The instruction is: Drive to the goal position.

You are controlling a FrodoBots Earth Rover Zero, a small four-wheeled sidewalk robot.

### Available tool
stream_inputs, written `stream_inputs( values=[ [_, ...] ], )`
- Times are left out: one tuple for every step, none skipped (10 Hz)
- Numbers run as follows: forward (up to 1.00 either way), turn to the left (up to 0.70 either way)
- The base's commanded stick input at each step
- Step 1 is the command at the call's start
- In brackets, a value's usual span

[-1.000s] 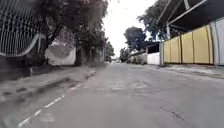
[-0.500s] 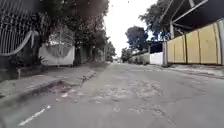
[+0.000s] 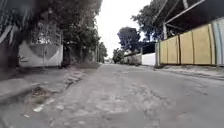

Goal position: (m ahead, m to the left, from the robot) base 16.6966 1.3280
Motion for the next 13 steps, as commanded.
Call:
stream_inputs(
  values=[
    [1.00, 0.00],
    [1.00, 0.00],
    [1.00, 0.00],
    [1.00, 0.05],
    [1.00, 0.02],
    [1.00, 0.00],
    [1.00, 0.00],
    [1.00, 0.00],
    [1.00, 0.00],
    [1.00, 0.00],
    [1.00, 0.00],
    [1.00, 0.07],
    [1.00, 0.15]
  ],
)
